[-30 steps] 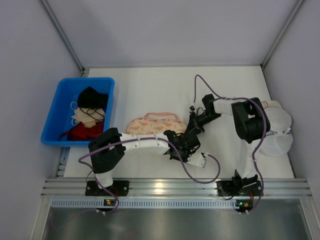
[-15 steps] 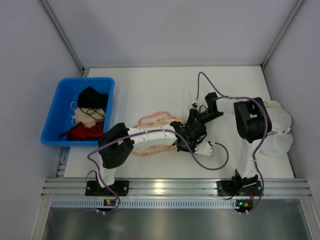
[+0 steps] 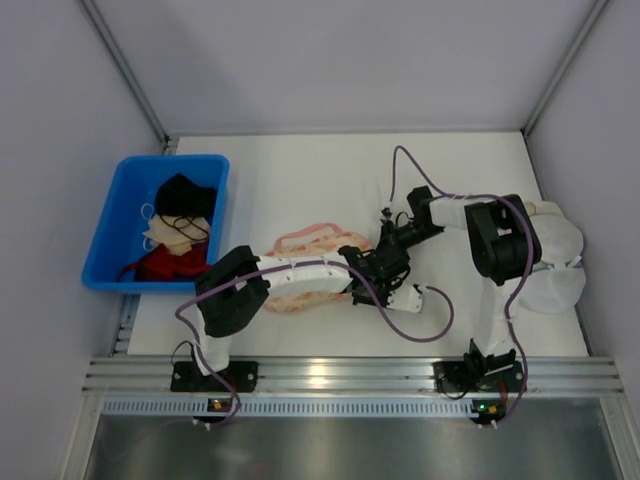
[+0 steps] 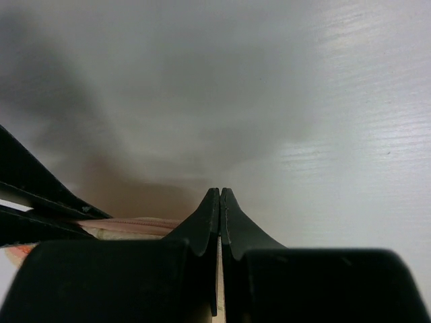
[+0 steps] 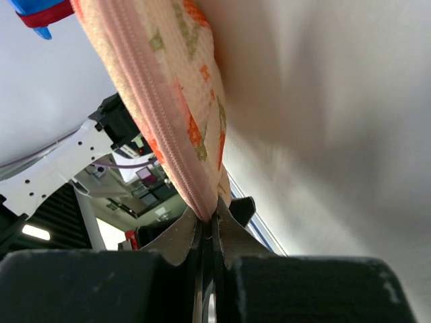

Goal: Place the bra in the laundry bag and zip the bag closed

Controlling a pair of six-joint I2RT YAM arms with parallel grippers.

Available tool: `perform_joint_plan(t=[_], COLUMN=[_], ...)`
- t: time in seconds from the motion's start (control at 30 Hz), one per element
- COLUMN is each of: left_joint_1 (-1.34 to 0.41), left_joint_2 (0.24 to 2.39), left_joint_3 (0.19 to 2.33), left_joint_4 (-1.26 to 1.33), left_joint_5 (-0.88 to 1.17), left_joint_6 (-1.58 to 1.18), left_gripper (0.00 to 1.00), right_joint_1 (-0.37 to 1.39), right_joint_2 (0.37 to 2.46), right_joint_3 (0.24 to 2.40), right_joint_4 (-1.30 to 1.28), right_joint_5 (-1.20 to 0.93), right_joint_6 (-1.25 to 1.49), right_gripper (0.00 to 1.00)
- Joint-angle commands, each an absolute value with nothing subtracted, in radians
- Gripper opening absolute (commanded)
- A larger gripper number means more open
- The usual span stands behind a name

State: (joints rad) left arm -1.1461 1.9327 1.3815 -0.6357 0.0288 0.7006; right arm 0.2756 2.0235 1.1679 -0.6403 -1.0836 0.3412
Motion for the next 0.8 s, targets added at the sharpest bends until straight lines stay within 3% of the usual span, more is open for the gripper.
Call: perform_joint_plan(t=[0.0,0.3,0.33,0.37,0.43,0.47,0.7,0.73,0.77], left_joint_1=[-1.152,-1.157,-1.155,-1.154,-1.135,-1.123,-0.889,-0.868,-0.845], left_joint_2=[1.858,1.778,1.77,1.763,1.728,1.715,1.6,1.591,1.592], left_joint_3=[1.296,1.173,1.183,1.209,1.247,1.253,1.193,1.19,1.193], left_joint_4=[-0.666,-0.661,-0.663,-0.661,-0.658,-0.654,-0.601,-0.601,-0.603], left_joint_5=[0.078,0.078,0.071,0.066,0.069,0.068,0.063,0.063,0.066], left_joint_6=[0.655,0.644,0.623,0.608,0.543,0.517,0.359,0.364,0.368], left_gripper=[0.0,0.0,0.05,0.24,0.41,0.66,0.73,0.81,0.82], right_joint_1=[0.241,0.206,0.206,0.206,0.206,0.206,0.19,0.189,0.187], right_joint_2=[2.031,2.008,2.0,1.997,1.982,1.976,1.991,1.996,1.996], right_joint_3=[1.236,1.217,1.212,1.21,1.192,1.186,1.179,1.189,1.206], right_joint_4=[-0.601,-0.594,-0.589,-0.588,-0.565,-0.557,-0.564,-0.577,-0.59], right_joint_5=[-1.078,-1.052,-1.054,-1.055,-1.057,-1.055,-1.017,-1.0,-0.997], right_joint_6=[0.33,0.31,0.316,0.318,0.324,0.327,0.259,0.24,0.233], right_gripper=[0.0,0.0,0.0,0.0,0.0,0.0,0.0,0.01,0.03])
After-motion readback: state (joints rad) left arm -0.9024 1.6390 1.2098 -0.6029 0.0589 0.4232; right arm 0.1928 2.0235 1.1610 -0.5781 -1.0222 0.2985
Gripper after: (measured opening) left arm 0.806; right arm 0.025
